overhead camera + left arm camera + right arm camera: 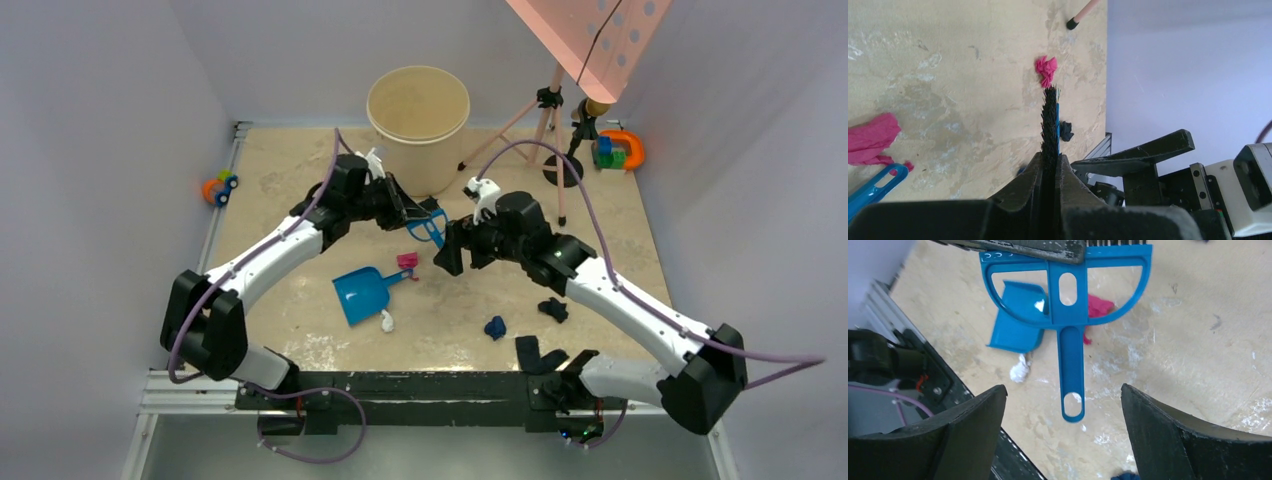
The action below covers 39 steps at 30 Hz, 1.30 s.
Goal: Sweep away the paper scraps from the table
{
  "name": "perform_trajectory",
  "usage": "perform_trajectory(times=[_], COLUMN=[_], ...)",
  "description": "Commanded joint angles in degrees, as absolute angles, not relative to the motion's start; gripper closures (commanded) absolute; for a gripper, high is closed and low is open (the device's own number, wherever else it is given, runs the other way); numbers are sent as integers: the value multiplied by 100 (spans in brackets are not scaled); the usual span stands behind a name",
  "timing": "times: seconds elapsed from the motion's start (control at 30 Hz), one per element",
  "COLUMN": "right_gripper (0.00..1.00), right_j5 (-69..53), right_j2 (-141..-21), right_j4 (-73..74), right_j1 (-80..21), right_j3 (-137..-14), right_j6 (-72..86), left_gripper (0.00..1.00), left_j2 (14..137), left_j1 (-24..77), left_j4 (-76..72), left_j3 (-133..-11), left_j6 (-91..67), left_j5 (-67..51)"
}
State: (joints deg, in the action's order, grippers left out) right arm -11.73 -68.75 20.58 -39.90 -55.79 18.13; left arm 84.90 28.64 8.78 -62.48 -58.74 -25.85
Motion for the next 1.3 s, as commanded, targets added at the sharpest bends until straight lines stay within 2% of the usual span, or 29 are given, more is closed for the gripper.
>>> perform_trajectory(times=[0.0,0.1,0.23,0.47,0.73,1.07,1.27], right_gripper=[10,10,8,9,14,34,55], right_j5=[-1411,-1812,-2420,-2187,-2235,-2125,-1960], right_j2=[-6125,-5617,-5122,-5449,-5734,-6151,-6301], right_j4=[958,101,-2042,-4782,-5542,-5982,-6306], right_j1=[-3713,-3245,-2674,-2647,-2666,-2921,-2997], right_j3=[-5214,-4613,-3436,-2557,-2706,-2931,-2888], right_j6=[2678,3573,5164,7084,7250,7351,7438], left_gripper=[100,100,100,100,100,100,100], left_j2=[7940,7616,7266,7186,7293,7712,7736], left_j1=[2566,2335,2207,2206,2282,2627,2703], left_j4=[117,-662,-2138,-4183,-4713,-5035,-5202], left_j3=[-6094,-5702,-4971,-4434,-4430,-4606,-4541], left_j6=[-5854,-6175,-6772,-7737,-8043,-8088,-8047], left_j5=[-2871,-2909,-2826,-2690,-2499,-2468,-2417])
